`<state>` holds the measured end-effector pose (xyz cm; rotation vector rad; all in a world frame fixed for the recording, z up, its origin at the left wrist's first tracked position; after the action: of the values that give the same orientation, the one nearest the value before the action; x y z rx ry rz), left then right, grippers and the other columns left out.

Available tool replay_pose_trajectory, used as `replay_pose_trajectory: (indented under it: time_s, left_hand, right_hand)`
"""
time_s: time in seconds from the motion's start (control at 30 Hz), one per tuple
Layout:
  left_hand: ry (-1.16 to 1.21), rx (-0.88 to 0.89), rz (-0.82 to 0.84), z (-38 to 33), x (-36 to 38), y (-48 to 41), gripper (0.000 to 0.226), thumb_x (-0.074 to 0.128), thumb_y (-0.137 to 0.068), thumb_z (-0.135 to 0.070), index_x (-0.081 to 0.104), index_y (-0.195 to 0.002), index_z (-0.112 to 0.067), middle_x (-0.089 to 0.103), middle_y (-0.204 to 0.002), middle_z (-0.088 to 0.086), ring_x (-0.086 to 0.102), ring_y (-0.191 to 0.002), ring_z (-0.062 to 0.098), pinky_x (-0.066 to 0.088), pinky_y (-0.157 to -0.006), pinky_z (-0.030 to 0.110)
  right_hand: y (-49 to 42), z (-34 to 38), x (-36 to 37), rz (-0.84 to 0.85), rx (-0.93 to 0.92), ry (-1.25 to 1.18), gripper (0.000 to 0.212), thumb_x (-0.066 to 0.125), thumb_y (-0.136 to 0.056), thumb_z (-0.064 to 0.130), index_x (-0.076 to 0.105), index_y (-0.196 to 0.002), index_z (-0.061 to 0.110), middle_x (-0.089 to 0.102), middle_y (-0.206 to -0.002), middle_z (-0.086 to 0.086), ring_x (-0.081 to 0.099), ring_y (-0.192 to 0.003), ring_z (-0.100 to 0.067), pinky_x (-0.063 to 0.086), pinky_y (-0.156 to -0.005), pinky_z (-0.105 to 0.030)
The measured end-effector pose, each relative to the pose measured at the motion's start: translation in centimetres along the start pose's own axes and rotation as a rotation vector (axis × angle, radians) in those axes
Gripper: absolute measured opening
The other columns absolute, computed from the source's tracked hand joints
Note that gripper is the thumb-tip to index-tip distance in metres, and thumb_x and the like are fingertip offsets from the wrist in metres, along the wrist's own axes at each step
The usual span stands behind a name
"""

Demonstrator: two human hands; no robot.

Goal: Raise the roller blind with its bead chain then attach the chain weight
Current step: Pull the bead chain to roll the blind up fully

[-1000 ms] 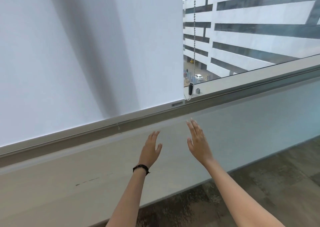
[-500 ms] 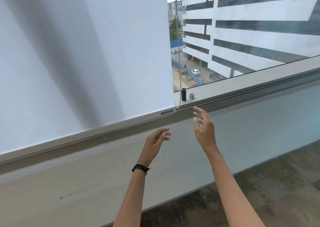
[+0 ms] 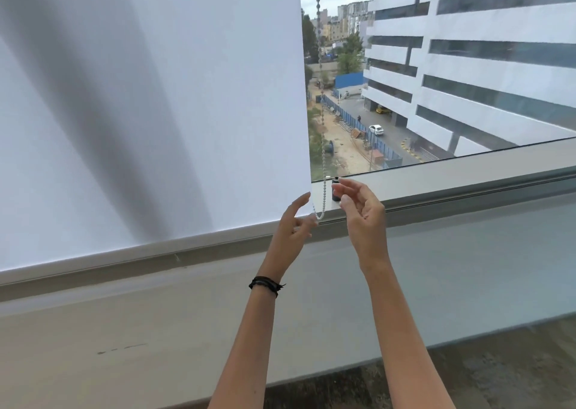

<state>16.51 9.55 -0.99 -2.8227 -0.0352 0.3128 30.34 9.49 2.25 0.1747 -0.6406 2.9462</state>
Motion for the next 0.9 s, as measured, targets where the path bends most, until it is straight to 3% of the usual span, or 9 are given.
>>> replay_pose_trajectory:
  time_s: [0.1,0.2,0.33,0.43,0.57,0.67,0.77,0.9]
  left_hand:
    - [-0.025,0.014,0.015,-0.6,0.8,-0.4,0.029,0.048,-0.098,-0.018,0.050,-0.125,-0.029,0.056,-0.130,-0.002,0.066,-0.090,0.012,0.054,-0.079,0.030]
    - [-0.043,0.036,-0.029,-0.8,1.4,-0.7,0.023,0.048,-0.098,-0.018,0.059,-0.119,-0.019,0.066,-0.117,0.004,0.068,-0.093,0.021,0.053,-0.088,0.043]
    - [-0.041,0.071,-0.117,-0.6,2.2,-1.1,0.020,0.050,-0.097,-0.016,0.064,-0.111,-0.013,0.071,-0.104,0.006,0.069,-0.088,0.026,0.053,-0.087,0.049]
    - [-0.041,0.113,-0.114,-0.6,2.7,-1.3,0.016,0.052,-0.097,-0.017,0.066,-0.103,-0.015,0.072,-0.091,-0.005,0.069,-0.083,0.019,0.055,-0.082,0.043]
    - [-0.049,0.139,-0.059,-1.0,3.7,-1.3,0.019,0.055,-0.094,-0.017,0.067,-0.087,-0.029,0.069,-0.077,-0.017,0.063,-0.074,0.005,0.051,-0.073,0.023]
    - [-0.111,0.151,-0.103,-0.5,4.3,-1.5,0.022,0.057,-0.093,-0.019,0.069,-0.083,-0.035,0.070,-0.079,-0.020,0.063,-0.083,0.006,0.049,-0.079,0.024]
    - [-0.168,0.178,-0.177,-0.2,4.6,-1.4,0.033,0.059,-0.091,-0.020,0.067,-0.079,-0.050,0.067,-0.082,-0.031,0.058,-0.088,-0.001,0.043,-0.082,0.013]
    - [-0.118,0.208,-0.168,0.0,5.2,-1.2,0.023,0.057,-0.090,-0.016,0.068,-0.083,-0.035,0.067,-0.076,-0.030,0.060,-0.078,-0.008,0.042,-0.075,0.006]
  right_hand:
    - [-0.8,0.4,0.6,0.053,-0.007,-0.039,0.029,0.048,-0.092,0.001,0.059,-0.116,0.012,0.066,-0.111,-0.006,0.061,-0.108,-0.009,0.049,-0.088,-0.016]
    - [-1.5,0.7,1.0,0.109,-0.005,-0.076,0.030,0.048,-0.092,0.002,0.057,-0.119,0.014,0.066,-0.113,-0.005,0.060,-0.109,-0.008,0.049,-0.084,-0.013]
    - [-2.2,1.1,0.7,0.148,-0.017,-0.134,0.029,0.047,-0.093,0.002,0.057,-0.115,0.018,0.068,-0.104,-0.004,0.064,-0.102,-0.012,0.050,-0.078,-0.014]
    - [-2.6,1.3,0.2,0.170,0.002,-0.178,0.028,0.045,-0.094,0.002,0.059,-0.112,0.017,0.071,-0.092,0.000,0.069,-0.088,-0.012,0.053,-0.076,-0.018]
    - [-2.8,1.6,-0.2,0.221,-0.002,-0.199,0.025,0.045,-0.095,0.006,0.061,-0.106,0.021,0.072,-0.086,0.002,0.069,-0.081,-0.014,0.056,-0.074,-0.022]
    - [-3.0,1.6,-0.5,0.242,0.004,-0.215,0.020,0.047,-0.096,0.010,0.061,-0.107,0.017,0.071,-0.085,0.000,0.069,-0.081,-0.014,0.055,-0.075,-0.023]
    - [-3.0,1.4,-0.9,0.261,-0.008,-0.231,0.020,0.047,-0.096,0.016,0.061,-0.109,0.012,0.071,-0.086,-0.004,0.069,-0.079,-0.016,0.055,-0.073,-0.023]
    - [-3.1,1.3,-1.2,0.283,-0.037,-0.229,0.021,0.046,-0.096,0.020,0.063,-0.106,0.012,0.067,-0.080,-0.003,0.066,-0.075,-0.014,0.055,-0.074,-0.026]
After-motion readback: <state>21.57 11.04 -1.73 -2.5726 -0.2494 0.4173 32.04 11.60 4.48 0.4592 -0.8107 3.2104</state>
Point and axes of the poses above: each hand's wrist, its own y-axis away from the middle knuckle, its own x-axis out of the palm, z = x × y, the point moved 1 cm from there along -y, towards the middle knuckle
